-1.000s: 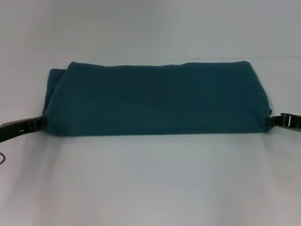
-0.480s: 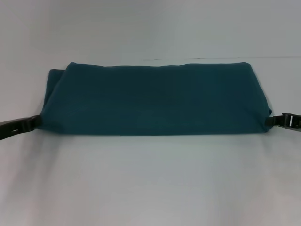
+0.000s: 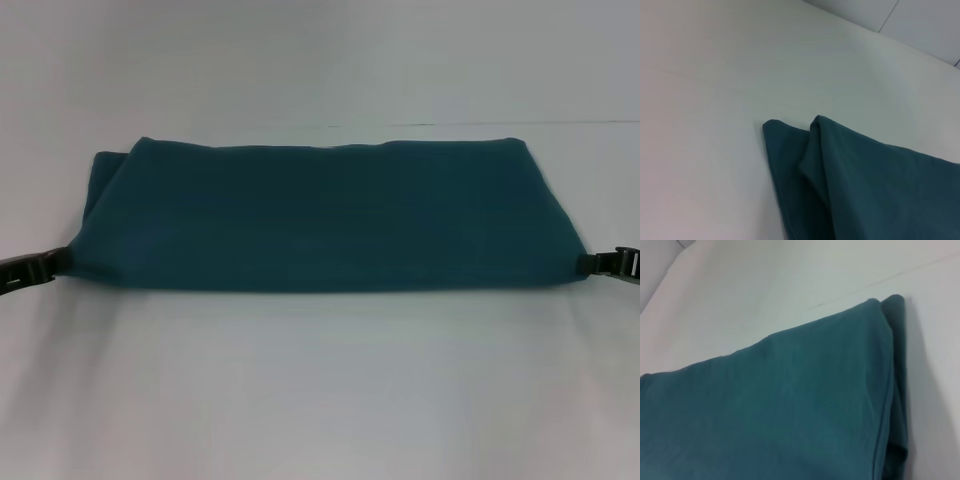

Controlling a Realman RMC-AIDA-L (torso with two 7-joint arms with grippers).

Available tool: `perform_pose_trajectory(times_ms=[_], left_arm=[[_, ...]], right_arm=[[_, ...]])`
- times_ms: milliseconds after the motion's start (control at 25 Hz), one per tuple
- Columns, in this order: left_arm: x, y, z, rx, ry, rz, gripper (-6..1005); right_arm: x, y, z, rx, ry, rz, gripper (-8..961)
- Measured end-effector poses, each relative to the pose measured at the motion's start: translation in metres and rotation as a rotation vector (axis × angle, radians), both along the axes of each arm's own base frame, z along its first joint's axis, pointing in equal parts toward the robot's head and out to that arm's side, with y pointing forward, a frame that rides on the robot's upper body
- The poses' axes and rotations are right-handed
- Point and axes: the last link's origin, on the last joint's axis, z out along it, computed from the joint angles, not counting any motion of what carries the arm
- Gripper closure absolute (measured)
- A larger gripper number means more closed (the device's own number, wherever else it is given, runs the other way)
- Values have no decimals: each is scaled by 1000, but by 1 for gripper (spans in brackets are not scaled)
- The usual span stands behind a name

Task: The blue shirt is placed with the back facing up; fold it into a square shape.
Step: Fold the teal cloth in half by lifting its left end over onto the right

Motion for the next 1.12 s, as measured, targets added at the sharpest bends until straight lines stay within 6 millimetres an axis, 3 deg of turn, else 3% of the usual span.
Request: perform_pose_trajectory(times_ms=[960, 1120], left_arm=[[0, -4, 3, -3, -10, -6, 985], [3, -5, 7, -4, -22, -21, 882]], right_arm=[[0, -2, 4, 10, 18, 12, 900], [-5, -2, 13, 22, 42, 41, 895]])
